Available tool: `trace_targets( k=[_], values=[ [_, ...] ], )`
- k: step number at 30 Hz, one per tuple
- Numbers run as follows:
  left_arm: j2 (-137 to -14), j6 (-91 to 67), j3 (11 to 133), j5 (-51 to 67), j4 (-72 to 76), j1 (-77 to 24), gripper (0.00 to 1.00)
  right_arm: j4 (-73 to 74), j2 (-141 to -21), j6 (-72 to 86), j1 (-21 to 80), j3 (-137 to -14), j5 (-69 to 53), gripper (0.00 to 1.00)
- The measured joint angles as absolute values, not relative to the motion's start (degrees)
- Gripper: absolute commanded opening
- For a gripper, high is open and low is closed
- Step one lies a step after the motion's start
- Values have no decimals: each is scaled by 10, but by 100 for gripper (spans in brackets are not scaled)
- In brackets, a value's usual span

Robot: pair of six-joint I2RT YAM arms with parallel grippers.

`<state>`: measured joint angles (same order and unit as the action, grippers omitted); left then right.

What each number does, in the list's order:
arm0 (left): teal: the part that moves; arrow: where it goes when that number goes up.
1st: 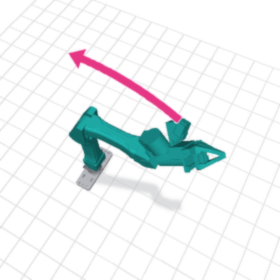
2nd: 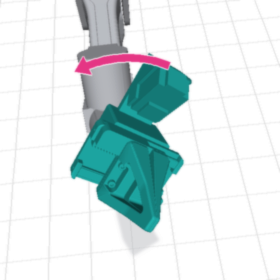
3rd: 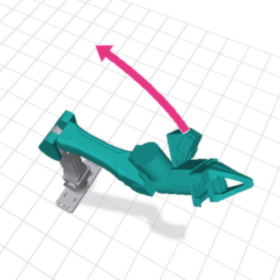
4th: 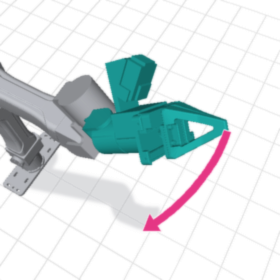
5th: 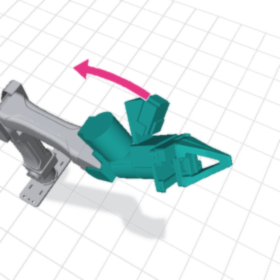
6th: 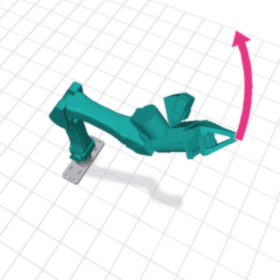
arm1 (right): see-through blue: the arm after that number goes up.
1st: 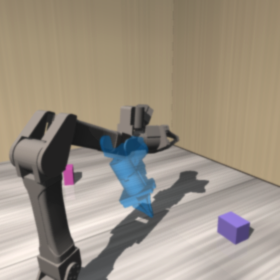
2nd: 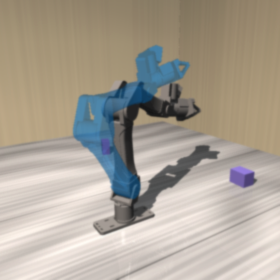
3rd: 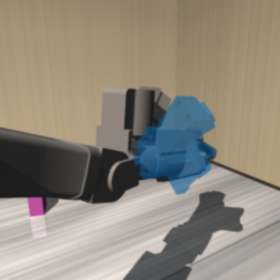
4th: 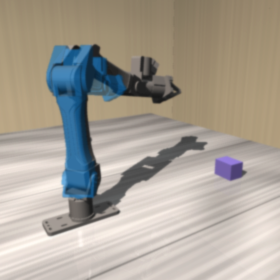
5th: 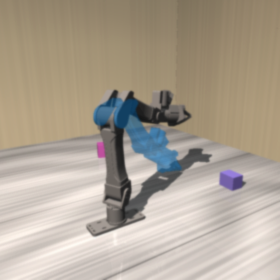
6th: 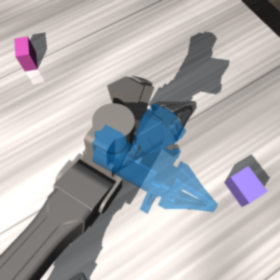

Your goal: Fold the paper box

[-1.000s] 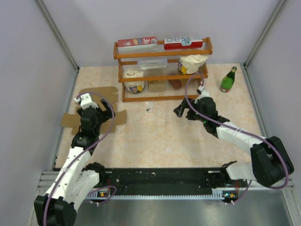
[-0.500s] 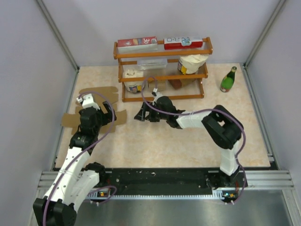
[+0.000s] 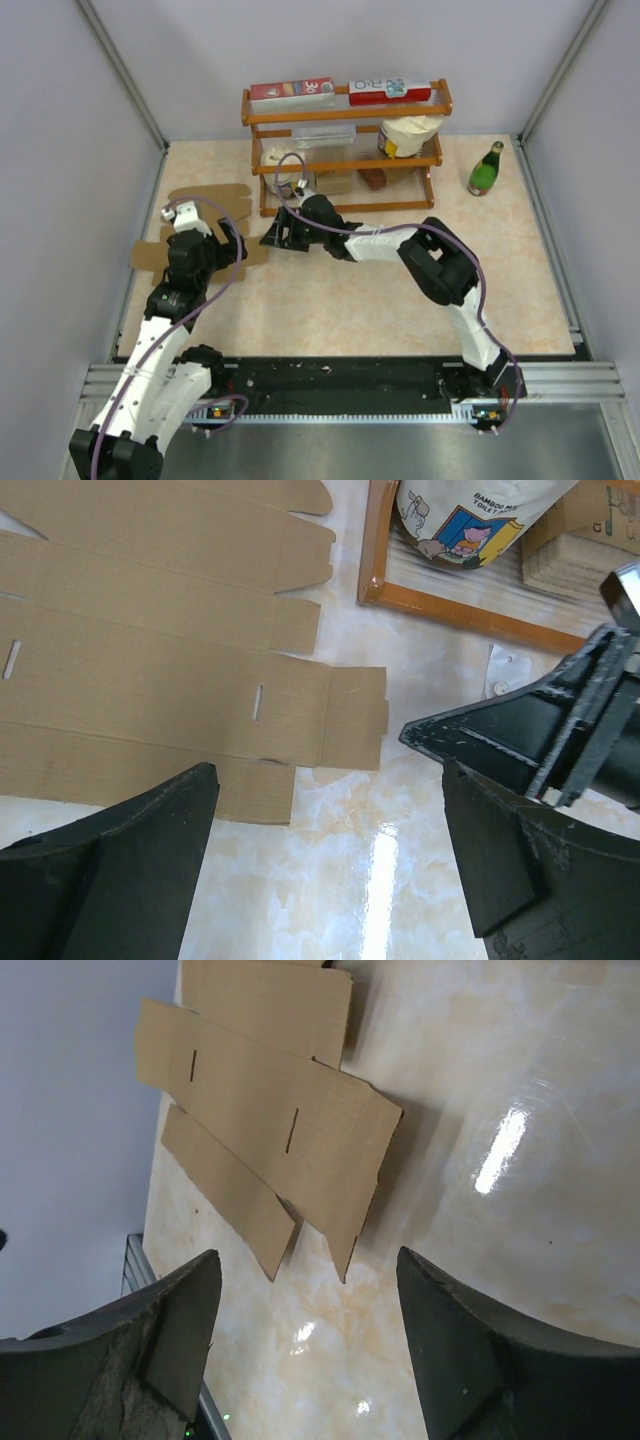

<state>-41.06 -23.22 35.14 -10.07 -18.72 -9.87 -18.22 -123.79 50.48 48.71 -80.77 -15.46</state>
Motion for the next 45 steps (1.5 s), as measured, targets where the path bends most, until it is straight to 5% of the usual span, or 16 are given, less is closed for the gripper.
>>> trace_targets(
  k=[19,27,33,45],
  values=[
    [-402,-232,358,-101,-208,-99,96,-84,-1326,526,503,-917,-139,44],
    [-395,-232,358,-100,-212,-99,95,-81,-1350,528,517,-943,-149,24],
    [-394,-232,358,-100,-214,-99,95,-73,-1354,516,517,-946,-152,0],
    [-388,-228,399,-97,-239,-99,92,-10,-1316,397,517,-946,-197,0]
  ],
)
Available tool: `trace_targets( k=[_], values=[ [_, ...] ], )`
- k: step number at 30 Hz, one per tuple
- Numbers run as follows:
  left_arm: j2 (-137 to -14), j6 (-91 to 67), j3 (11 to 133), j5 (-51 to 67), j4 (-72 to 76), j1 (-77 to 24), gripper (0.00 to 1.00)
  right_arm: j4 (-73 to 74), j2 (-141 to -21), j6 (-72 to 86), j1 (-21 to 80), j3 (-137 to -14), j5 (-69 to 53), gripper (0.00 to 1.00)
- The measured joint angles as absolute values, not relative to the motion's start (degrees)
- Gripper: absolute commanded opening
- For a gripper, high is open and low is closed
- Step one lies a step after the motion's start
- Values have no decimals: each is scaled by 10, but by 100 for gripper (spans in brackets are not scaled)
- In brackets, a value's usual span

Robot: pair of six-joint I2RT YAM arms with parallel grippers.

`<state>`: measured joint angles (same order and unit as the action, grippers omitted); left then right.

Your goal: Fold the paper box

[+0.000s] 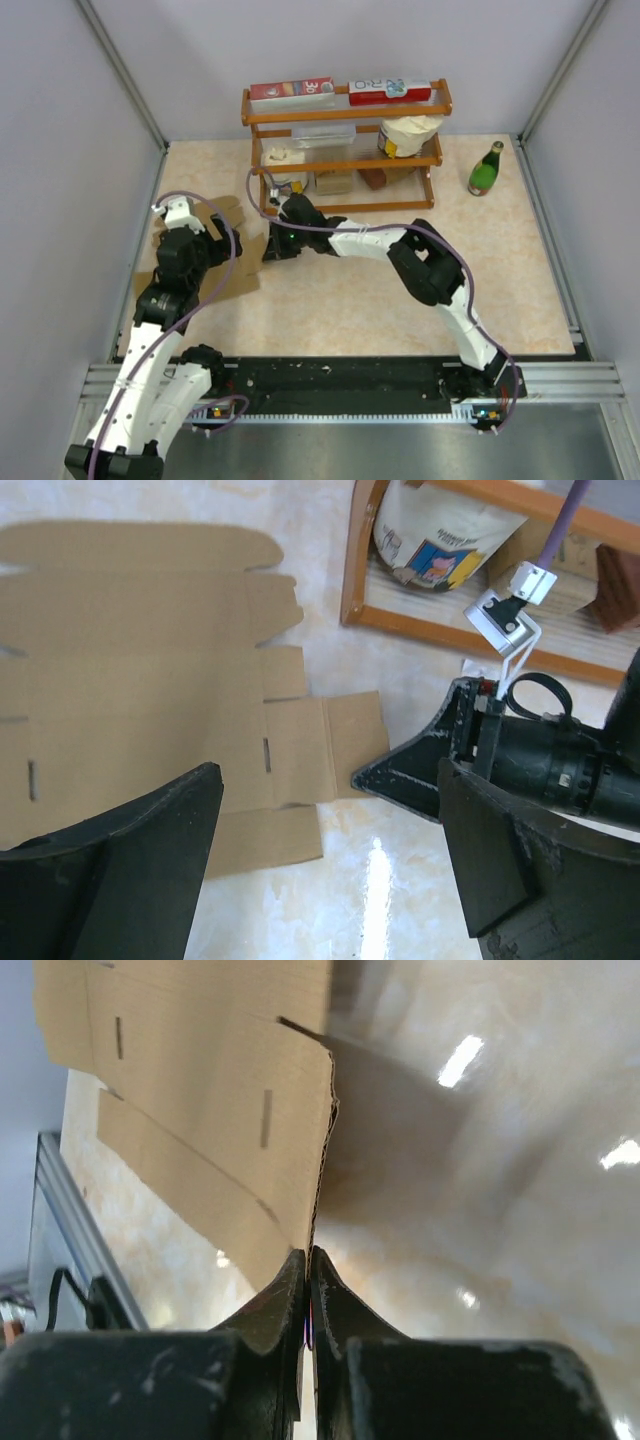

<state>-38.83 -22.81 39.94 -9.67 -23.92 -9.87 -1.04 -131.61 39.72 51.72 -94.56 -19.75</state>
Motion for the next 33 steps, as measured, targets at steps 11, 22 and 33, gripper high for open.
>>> trace_targets(
  k=[11,22,33],
  values=[
    [-361,-215,484,-65,-280,-99,90,194,-1090,175,480,-880,-262,0],
    [-365,-167,514,23,-297,-99,93,429,-955,-31,423,-823,-230,0],
    [-402,-92,543,223,-253,-99,86,532,-936,-64,423,-802,-190,0]
  ],
)
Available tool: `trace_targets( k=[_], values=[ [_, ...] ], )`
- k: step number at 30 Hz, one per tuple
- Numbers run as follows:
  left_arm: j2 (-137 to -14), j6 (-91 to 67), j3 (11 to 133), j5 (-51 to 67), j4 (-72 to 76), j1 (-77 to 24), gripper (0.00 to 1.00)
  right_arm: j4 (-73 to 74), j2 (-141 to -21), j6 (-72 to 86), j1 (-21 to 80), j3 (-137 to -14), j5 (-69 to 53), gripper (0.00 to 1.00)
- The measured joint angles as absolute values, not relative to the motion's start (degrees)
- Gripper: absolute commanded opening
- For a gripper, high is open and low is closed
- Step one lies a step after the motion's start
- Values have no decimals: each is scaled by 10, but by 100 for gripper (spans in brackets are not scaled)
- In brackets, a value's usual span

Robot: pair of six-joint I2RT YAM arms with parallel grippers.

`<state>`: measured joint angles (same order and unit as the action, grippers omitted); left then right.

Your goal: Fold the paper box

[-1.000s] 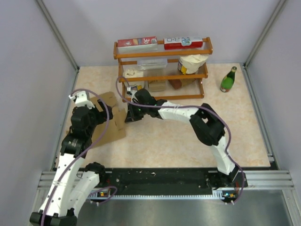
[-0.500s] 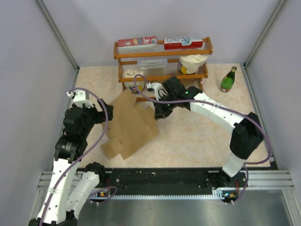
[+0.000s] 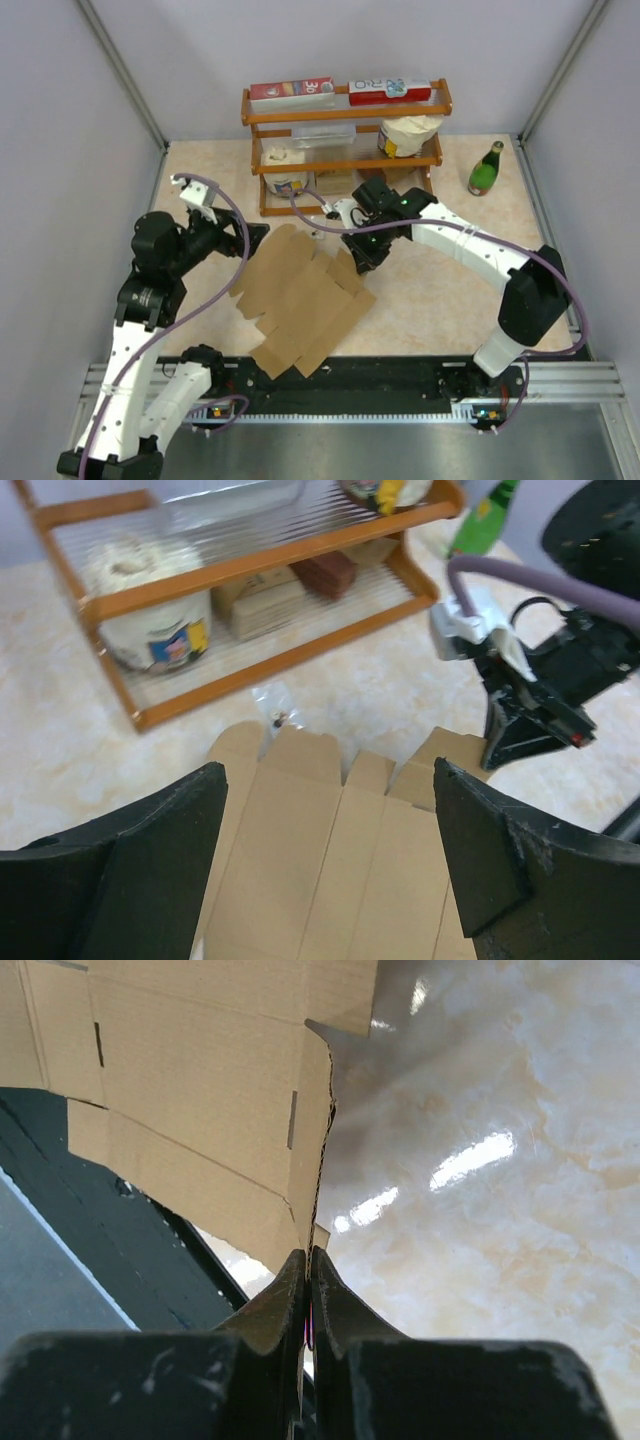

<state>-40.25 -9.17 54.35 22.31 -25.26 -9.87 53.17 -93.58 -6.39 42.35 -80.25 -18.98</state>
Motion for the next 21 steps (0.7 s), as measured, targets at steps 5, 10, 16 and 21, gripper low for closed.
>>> trace_targets(
  k=[5,10,16,21],
  values=[
    [-453,-73,561,343,-196,-99,86,551,-922,-79,423,-803,-178,0],
    [-499,-78,558,450,-128,-99,86,566,-891,-97,424,-815,-196,0],
    [-500,-128,507,538,0,-99,86,569,-843,-113,424,-846,-245,0],
    [-519,-181,481,598,91,-104,86,569,-821,-124,424,-857,-283,0]
  ],
)
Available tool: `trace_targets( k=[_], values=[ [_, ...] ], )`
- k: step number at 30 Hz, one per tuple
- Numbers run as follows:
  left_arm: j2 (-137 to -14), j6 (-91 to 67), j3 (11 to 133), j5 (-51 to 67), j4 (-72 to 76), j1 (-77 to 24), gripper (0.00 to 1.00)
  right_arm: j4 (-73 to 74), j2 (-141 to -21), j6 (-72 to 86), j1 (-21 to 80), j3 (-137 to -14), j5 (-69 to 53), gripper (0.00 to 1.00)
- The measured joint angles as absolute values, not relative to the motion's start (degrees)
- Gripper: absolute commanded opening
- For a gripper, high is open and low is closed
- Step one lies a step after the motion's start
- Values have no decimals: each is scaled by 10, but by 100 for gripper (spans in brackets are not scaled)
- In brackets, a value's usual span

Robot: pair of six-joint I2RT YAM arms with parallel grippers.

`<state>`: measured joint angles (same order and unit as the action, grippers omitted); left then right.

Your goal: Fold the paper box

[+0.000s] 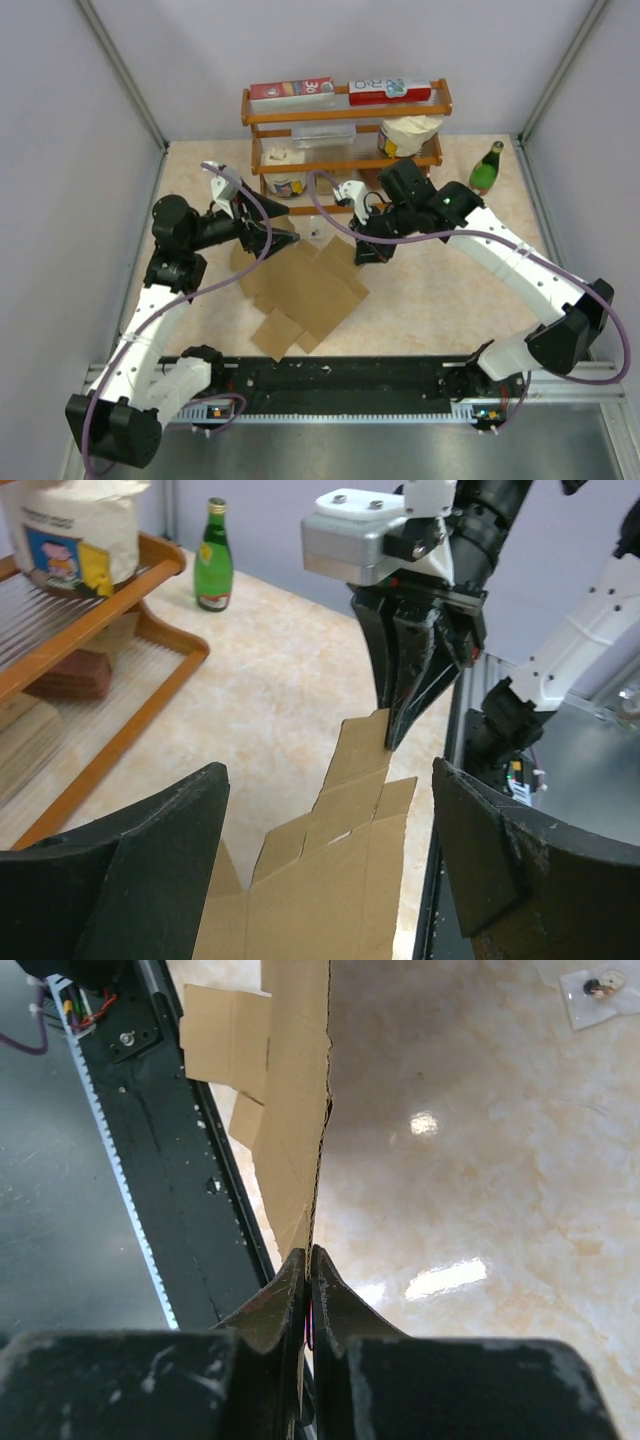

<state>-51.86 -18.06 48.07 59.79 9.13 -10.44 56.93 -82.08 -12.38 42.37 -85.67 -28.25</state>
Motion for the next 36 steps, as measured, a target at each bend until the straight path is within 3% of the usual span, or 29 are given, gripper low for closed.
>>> trace_targets(
  k=[6,12,20,28,30,32,36],
  values=[
    [-556,-193,488,629,140,-163,85,571,-820,-130,424,-863,-321,0],
    [-618,-107,549,619,58,-263,82,575,-820,-134,424,-872,-347,0],
    [-647,-48,566,604,-8,-287,73,575,-820,-135,424,-873,-354,0],
    [-679,5,599,590,-80,-306,53,575,-819,-136,424,-874,-355,0],
    [-682,11,599,589,-89,-308,44,575,-819,-136,424,-874,-354,0],
    [-685,16,600,588,-99,-309,28,575,-818,-137,424,-874,-352,0],
    [-692,28,608,585,-113,-310,16,579,-818,-140,424,-874,-352,0]
  ],
)
